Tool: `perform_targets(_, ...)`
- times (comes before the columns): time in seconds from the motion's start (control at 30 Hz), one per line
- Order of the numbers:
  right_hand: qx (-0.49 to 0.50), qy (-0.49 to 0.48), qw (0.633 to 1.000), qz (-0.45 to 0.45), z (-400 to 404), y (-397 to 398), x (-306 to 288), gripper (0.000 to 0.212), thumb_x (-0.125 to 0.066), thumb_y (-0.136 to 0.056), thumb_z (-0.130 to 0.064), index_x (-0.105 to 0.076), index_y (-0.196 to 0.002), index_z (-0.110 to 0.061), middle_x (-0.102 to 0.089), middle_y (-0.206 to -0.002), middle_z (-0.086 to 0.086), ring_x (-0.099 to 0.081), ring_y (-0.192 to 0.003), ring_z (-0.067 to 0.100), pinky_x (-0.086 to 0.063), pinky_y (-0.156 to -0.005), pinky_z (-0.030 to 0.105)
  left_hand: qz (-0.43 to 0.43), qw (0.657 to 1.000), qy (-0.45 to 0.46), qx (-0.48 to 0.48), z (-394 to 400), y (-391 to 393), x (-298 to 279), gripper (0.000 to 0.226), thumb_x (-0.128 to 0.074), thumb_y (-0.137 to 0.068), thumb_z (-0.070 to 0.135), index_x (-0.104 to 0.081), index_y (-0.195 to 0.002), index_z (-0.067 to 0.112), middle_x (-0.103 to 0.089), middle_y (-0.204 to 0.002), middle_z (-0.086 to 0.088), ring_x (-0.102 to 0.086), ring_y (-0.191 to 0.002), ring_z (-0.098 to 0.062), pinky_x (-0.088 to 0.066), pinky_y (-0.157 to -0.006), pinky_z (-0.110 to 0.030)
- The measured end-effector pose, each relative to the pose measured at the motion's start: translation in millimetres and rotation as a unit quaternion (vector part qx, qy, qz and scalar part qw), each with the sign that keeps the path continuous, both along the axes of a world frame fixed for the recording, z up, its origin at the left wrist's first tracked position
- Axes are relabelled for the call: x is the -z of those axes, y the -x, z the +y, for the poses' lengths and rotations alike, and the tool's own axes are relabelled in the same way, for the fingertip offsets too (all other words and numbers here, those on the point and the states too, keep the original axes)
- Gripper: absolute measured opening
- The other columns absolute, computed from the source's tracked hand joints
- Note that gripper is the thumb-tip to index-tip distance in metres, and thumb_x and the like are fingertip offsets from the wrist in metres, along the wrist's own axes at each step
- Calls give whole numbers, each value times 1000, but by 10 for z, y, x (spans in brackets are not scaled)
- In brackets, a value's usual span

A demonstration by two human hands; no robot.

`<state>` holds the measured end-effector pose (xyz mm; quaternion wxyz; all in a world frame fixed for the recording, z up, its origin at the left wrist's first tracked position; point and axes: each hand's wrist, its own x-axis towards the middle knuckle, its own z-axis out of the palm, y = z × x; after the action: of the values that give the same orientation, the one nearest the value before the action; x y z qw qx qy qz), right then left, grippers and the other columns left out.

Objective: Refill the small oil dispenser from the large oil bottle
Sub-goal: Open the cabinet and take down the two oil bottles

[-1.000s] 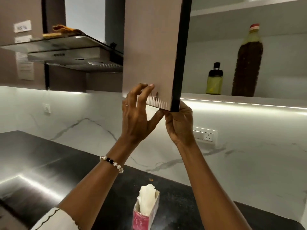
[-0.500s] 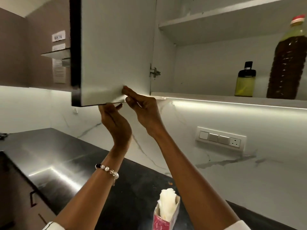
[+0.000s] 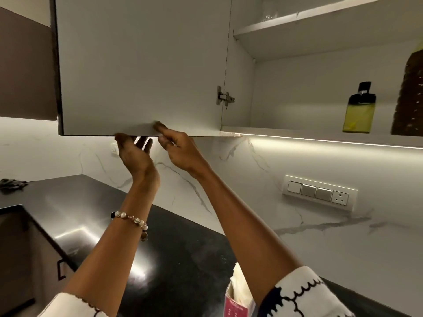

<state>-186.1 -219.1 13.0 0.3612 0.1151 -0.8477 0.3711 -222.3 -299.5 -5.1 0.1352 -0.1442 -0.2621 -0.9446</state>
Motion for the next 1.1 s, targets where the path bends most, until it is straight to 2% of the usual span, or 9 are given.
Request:
perform_targets(0.1, -20, 66, 998, 14, 92, -137, -33, 35, -48, -98, -19, -55, -131, -11, -61, -125, 2, -56, -116, 14, -44, -104, 40, -30, 998, 39, 26, 169, -119, -29, 36, -31, -103, 38, -59, -110, 17, -66, -108, -1, -66, -94, -14, -51, -84, -24)
perform_targets(0.2, -34, 144, 987, 56, 238, -494, -127, 30, -50, -98, -16, -60, -122, -1, -66, -116, 14, -66, -99, 19, -57, -81, 30, -64, 993, 79, 62, 415, -349, -99, 30, -40, -101, 35, -57, -83, 18, -64, -88, -3, -62, -75, -16, -49, -73, -26)
perform_targets(0.3, -12, 175, 979, 104, 466, -953, -239, 26, -48, -98, -17, -62, -113, 0, -72, -88, 10, -70, -72, 17, -55, -61, 24, -1, 986, 129, 105, 729, -589, -112, 36, -43, -99, 35, -67, -94, 9, -72, -90, -10, -65, -77, -22, -48, -67, -28)
perform_targets(0.37, 20, 179, 974, 136, 657, -1236, -296, 26, -47, -99, -18, -64, -109, 0, -72, -80, 9, -69, -67, 19, -55, -59, 27, 53, 975, 178, 123, 935, -765, -131, 39, -43, -98, 36, -70, -100, 8, -74, -92, -10, -68, -78, -22, -49, -65, -30)
perform_targets(0.53, 109, 180, 955, 210, 1174, -1974, -387, 28, -47, -99, -19, -66, -101, 1, -69, -68, 11, -60, -54, 22, -47, -51, 26, 170, 945, 226, 165, 1407, -1360, -295, 26, -50, -96, 25, -70, -95, 8, -71, -76, -7, -62, -59, -16, -47, -57, -26)
perform_targets(0.7, 205, 182, 929, 248, 1642, -2727, -429, 26, -49, -98, -24, -67, -90, -6, -68, -60, 3, -60, -51, 19, -47, -50, 27, 285, 895, 286, 190, 1904, -1860, -463, 19, -56, -94, 21, -70, -94, 9, -71, -75, -8, -63, -55, -17, -49, -54, -24)
perform_targets(0.8, 242, 195, 915, 258, 1931, -3093, -484, 24, -53, -96, -20, -67, -86, -2, -66, -55, 1, -58, -47, 14, -45, -47, 22, 305, 876, 309, 212, 2201, -2062, -554, 16, -59, -92, 18, -71, -94, 6, -71, -75, -8, -63, -57, -17, -49, -53, -24)
perform_targets(0.97, 348, 235, 863, 281, 2449, -3481, -596, 9, -66, -86, -6, -69, -84, 2, -66, -67, 12, -58, -53, 17, -50, -52, 26, 260, 883, 307, 243, 2644, -2187, -689, 8, -64, -85, 4, -72, -86, 3, -69, -76, -13, -63, -62, -18, -56, -63, -29)
perform_targets(1.1, 466, 277, 793, 279, 2869, -3599, -694, 6, -75, -77, -4, -70, -73, -7, -68, -73, 4, -66, -62, 19, -59, -72, 34, 218, 898, 318, 213, 2971, -2174, -856, 13, -65, -80, -3, -71, -76, 9, -68, -77, -8, -64, -68, -18, -60, -77, -35)
